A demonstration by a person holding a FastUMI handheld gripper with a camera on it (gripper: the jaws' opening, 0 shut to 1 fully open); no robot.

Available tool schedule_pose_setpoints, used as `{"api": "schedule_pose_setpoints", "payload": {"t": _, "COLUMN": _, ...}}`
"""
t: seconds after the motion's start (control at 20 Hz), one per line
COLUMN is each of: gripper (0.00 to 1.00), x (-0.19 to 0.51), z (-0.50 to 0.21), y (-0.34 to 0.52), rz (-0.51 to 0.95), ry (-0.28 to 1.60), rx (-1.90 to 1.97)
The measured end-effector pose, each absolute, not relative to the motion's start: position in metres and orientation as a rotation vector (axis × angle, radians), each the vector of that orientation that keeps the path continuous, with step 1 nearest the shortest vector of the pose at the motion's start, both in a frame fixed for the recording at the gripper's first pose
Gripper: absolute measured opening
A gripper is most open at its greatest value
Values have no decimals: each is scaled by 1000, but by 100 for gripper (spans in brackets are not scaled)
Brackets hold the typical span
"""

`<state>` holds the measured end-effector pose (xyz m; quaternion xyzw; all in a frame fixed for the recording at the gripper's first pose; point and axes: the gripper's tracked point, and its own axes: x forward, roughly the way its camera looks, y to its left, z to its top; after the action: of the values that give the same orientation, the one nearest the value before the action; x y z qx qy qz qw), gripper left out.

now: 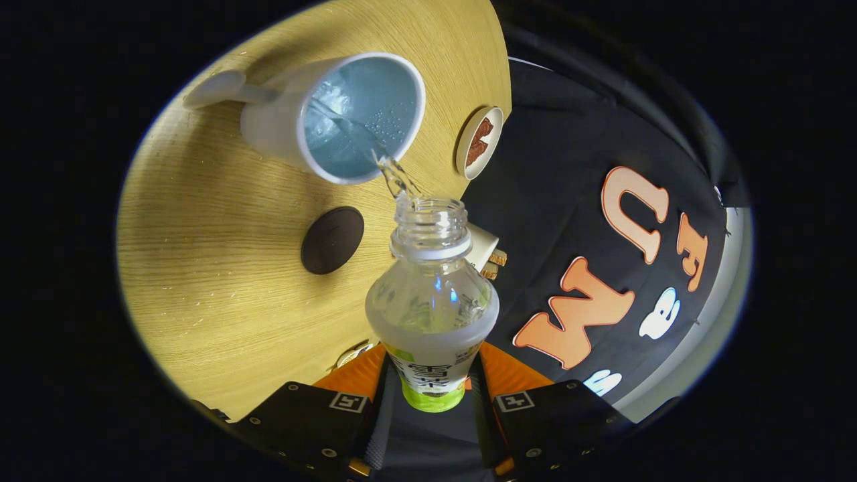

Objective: Take the bottle from table, then pour the juice into the cup, finally place the bottle on the coaster

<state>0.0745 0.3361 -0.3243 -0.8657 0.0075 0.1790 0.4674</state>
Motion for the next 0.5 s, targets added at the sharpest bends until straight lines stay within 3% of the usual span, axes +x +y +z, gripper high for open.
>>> {"api": "schedule_pose_setpoints", "payload": {"t": 0.5, "gripper": 55, "x": 72, "z": -318, "y": 342, "rz": 441, "ry": -29, "rx": -2182}}
